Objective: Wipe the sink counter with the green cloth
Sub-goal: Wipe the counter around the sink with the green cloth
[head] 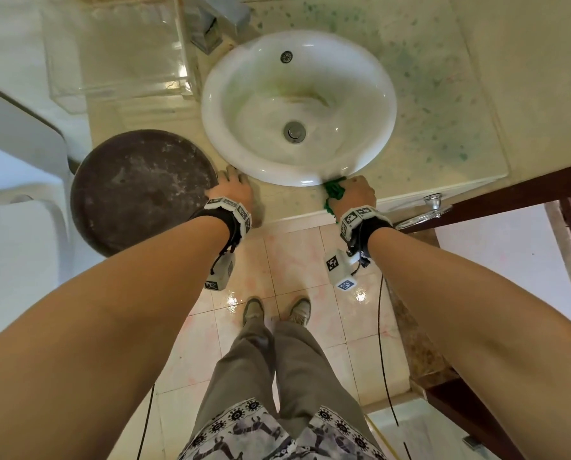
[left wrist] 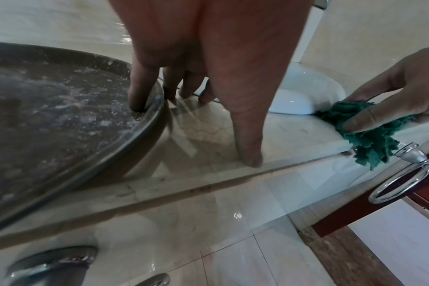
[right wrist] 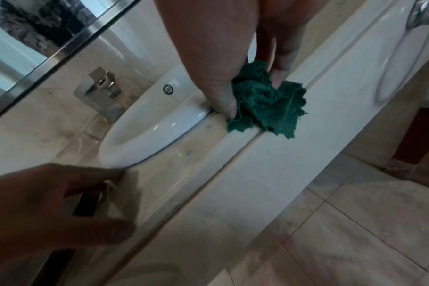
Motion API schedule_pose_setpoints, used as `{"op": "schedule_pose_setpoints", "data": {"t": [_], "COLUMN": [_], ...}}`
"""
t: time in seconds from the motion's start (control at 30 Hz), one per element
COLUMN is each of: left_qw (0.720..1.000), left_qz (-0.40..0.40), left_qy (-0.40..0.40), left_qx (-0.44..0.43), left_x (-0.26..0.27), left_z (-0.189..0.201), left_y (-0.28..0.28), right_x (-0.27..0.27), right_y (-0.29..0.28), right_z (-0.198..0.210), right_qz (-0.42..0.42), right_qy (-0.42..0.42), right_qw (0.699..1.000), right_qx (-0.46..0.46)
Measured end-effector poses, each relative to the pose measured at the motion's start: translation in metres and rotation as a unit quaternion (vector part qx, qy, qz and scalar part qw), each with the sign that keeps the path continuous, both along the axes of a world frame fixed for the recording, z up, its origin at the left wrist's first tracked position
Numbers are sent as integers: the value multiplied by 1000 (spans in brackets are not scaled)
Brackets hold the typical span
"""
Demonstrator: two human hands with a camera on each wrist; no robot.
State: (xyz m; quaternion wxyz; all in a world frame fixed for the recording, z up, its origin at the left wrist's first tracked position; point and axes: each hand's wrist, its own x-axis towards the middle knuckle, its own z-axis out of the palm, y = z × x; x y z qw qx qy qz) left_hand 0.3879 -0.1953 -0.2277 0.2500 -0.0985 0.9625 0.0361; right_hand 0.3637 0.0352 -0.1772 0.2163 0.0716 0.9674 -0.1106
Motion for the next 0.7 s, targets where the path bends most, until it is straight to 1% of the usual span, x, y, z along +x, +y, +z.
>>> {"op": "schedule_pose_setpoints", "data": {"t": [0.07,0.17,0.3,0.4,0.53,0.7], "left_qw": [1000,1000,1000,1000,1000,1000], "left_qz": [-2,-3,-5,-16,-26,-26], "left_qy": [12,16,17,10,3,4], "left_qx": [-4,-5,-6,4,2,11], "left_x": [1,1,-1,-1,1,1], "left_z": [-3,-7,-10,-11,-7,-4], "left_y": [0,1,-2,-4,-6,-6], "right_x": [5,12,14,18,21,24], "right_y": [-7,-18,-34,-43,-58,-81], "right_z": [-2,-3,-6,-7,-15,-17], "right_qz": [26,87,97,126,137,217], "right_qy": [7,9,26,19,13,6], "right_qw": [1000,996,995,992,990,974], "right_qx": [3,18,6,9,-17,-60]}}
